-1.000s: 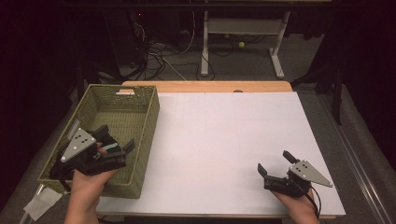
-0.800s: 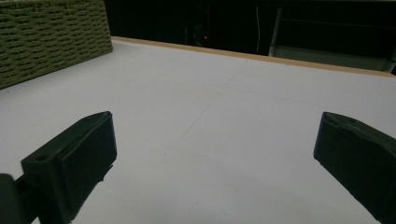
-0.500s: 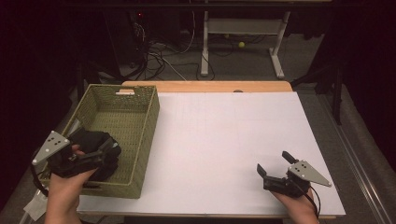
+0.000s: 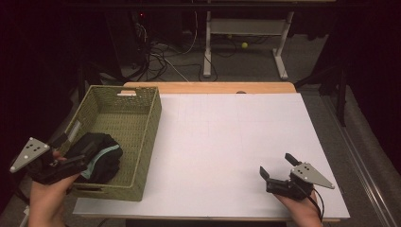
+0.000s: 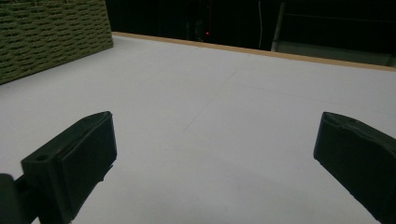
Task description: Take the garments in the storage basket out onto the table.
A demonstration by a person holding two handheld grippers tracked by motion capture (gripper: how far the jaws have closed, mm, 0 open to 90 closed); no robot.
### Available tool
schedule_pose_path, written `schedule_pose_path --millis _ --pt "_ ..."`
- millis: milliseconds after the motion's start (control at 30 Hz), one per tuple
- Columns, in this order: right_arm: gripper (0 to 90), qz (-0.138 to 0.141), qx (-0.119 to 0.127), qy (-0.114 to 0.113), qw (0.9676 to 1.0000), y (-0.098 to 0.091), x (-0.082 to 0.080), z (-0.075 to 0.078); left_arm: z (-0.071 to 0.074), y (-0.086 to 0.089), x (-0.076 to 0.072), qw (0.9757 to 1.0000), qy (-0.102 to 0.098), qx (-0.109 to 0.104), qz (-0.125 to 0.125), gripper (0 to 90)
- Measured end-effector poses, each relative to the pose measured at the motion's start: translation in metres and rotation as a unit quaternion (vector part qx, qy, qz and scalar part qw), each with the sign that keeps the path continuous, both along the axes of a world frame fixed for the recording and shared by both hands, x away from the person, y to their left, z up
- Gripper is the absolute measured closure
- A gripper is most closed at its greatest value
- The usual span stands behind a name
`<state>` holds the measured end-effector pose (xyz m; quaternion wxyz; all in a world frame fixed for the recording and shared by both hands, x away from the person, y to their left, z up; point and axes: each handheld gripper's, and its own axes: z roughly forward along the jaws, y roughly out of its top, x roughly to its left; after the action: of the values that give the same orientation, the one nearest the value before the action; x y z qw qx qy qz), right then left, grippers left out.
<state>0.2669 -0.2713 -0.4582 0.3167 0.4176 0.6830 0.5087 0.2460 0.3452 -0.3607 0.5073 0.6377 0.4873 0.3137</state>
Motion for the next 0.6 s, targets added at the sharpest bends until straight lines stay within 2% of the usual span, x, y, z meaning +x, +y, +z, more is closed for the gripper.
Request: schedule_pose_path --millis 267,333,400,467,533,600 --pt "0.0 0.002 0.001 0.0 1.0 -0.0003 -0.0006 0.0005 -0.0027 0.0057 0.0012 0.9999 0.001 -0.012 0.001 0.0" --pt "0.0 0.004 0.002 0.0 1.0 -0.0003 0.0 0.0005 -0.0026 0.0049 0.0015 0.9998 -0.005 -0.017 0.004 0.0" --pt "0.0 0.007 0.0 0.003 1.0 -0.0001 0.0003 0.0004 -0.0014 0.0041 0.0023 0.9999 -0.008 -0.011 0.01 0.0" --pt "0.0 0.009 -0.002 -0.001 1.0 -0.0004 -0.0009 0.0008 0.0012 0.0042 0.004 0.9999 0.008 -0.01 0.01 0.0" --pt "0.0 0.011 -0.002 -0.002 0.9999 -0.001 -0.0024 0.0012 0.0027 0.0039 0.0046 0.9999 0.011 -0.003 0.013 0.0" --pt "0.0 0.011 0.0 -0.001 0.9999 -0.0017 -0.0021 0.001 0.005 0.0042 0.0053 0.9999 0.01 0.004 0.005 0.0"
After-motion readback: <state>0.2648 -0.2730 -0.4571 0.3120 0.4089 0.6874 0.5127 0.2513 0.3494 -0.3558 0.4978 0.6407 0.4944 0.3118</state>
